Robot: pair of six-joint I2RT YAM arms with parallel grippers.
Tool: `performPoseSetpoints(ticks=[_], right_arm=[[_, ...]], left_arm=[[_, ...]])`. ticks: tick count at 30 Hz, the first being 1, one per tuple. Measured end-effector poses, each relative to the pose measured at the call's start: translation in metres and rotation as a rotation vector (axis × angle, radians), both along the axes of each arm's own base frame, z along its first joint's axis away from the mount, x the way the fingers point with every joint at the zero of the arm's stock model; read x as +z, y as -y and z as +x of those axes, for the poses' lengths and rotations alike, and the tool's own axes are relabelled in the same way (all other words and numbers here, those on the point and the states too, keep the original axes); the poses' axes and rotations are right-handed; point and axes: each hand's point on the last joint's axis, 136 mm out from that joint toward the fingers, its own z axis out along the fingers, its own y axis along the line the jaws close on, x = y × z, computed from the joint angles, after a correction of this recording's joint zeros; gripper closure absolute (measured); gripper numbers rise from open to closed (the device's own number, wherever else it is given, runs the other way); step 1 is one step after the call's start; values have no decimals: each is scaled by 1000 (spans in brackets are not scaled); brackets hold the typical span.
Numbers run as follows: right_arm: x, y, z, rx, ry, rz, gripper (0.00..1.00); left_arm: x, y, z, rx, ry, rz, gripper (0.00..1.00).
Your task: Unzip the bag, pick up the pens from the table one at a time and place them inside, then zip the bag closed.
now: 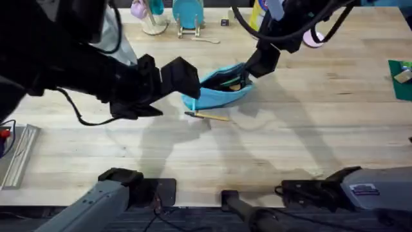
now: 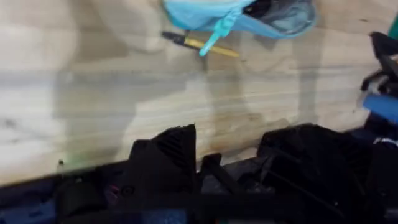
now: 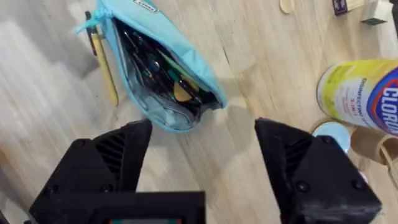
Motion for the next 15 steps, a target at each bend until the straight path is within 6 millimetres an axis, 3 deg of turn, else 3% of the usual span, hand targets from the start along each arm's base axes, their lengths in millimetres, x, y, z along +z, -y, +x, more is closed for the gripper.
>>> performPoseSetpoints(ticks=[9, 15], right_arm=[[3, 20, 10, -96, -1, 12, 3], [24, 37, 10, -149, 35, 74, 3]], left_arm=[[-8, 13, -9, 122, -87, 71, 6], [-7, 14, -5, 160, -84, 73, 6]])
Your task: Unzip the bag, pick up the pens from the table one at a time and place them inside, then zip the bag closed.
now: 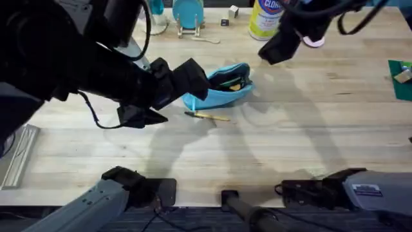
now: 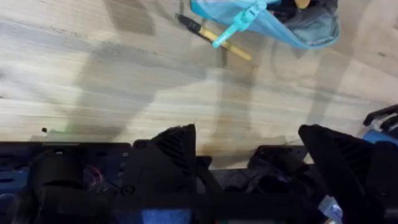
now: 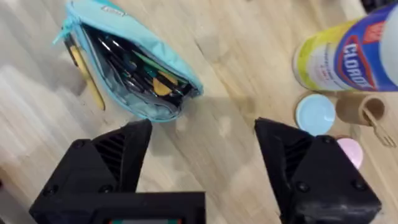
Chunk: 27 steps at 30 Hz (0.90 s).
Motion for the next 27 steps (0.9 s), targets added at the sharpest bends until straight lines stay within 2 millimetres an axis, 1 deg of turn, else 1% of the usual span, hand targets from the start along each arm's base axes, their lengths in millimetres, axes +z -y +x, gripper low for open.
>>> performPoseSetpoints(ticks=[4, 7, 9, 13, 17, 20, 23, 27], right_arm=[[10, 4, -3, -8, 21, 25, 3], [11, 4, -3, -8, 22, 30, 3], [11, 4, -3, -7, 21, 31, 3], [11, 4, -3, -6, 21, 33, 3], [11, 3, -3, -4, 20, 36, 3], [11, 3, -3, -4, 20, 36, 3], [11, 3, -3, -4, 20, 36, 3], [11, 3, -3, -4, 20, 36, 3]], left_arm=[[2, 2, 6, 37, 8, -17, 5], [4, 5, 11, 69, 14, -33, 6], [0, 7, 12, 86, -7, -28, 6], [-15, 15, 14, 91, -73, 18, 5], [-37, 27, 17, 66, -139, 76, 6], [-50, 35, 23, 58, -155, 114, 6], [-60, 42, 28, 51, -145, 152, 8], [-65, 46, 30, 46, -111, 207, 8]])
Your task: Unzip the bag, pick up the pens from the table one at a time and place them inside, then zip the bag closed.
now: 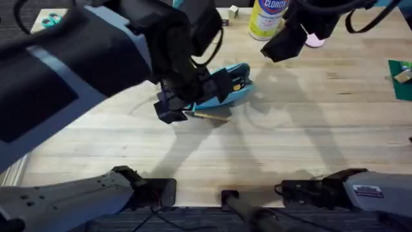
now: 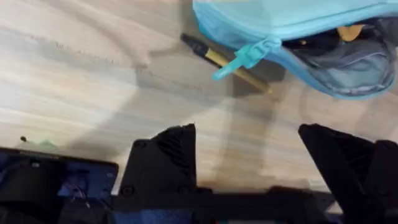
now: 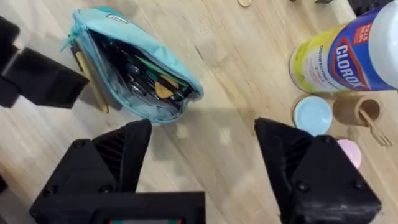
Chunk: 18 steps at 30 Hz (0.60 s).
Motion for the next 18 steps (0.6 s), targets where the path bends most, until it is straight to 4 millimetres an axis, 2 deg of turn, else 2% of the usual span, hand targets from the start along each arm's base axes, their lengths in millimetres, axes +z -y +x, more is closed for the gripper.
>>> performPoseSetpoints(ticks=[8, 11, 18], right_arm=[[0, 0, 0, 0, 0, 0, 3], [0, 0, 0, 0, 0, 0, 3], [0, 0, 0, 0, 0, 0, 3]], left_arm=[[1, 19, 15, -32, 153, 36, 8], [-8, 21, 13, -47, 163, 48, 8], [-35, 12, 0, -16, 115, 75, 8]])
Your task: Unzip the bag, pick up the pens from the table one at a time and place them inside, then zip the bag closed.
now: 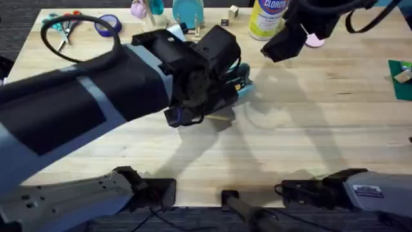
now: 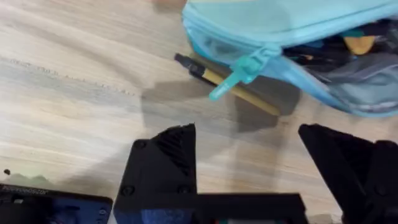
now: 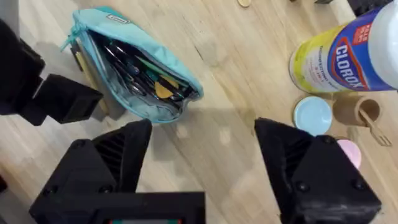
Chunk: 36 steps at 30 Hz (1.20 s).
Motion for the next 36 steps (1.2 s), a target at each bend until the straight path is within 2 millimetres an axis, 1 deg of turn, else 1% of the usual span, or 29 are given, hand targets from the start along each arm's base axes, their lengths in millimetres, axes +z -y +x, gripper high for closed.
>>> performPoseSetpoints(ticks=[8, 17, 24, 30, 35, 36], right_arm=[[0, 0, 0, 0, 0, 0, 3], [0, 0, 0, 0, 1, 0, 3], [0, 0, 1, 0, 3, 1, 3], [1, 0, 1, 0, 5, 1, 3], [1, 0, 1, 0, 6, 2, 3], [1, 0, 1, 0, 7, 2, 3]], left_arm=[[-4, 1, 2, 37, 6, -15, 8], [-32, -1, -1, 59, 13, -27, 8], [-35, 2, 10, 69, 66, -46, 8], [-40, 0, 9, 70, 67, -38, 8], [-55, -1, 10, 71, 39, 0, 8], [-55, -1, 11, 72, 40, 1, 8]])
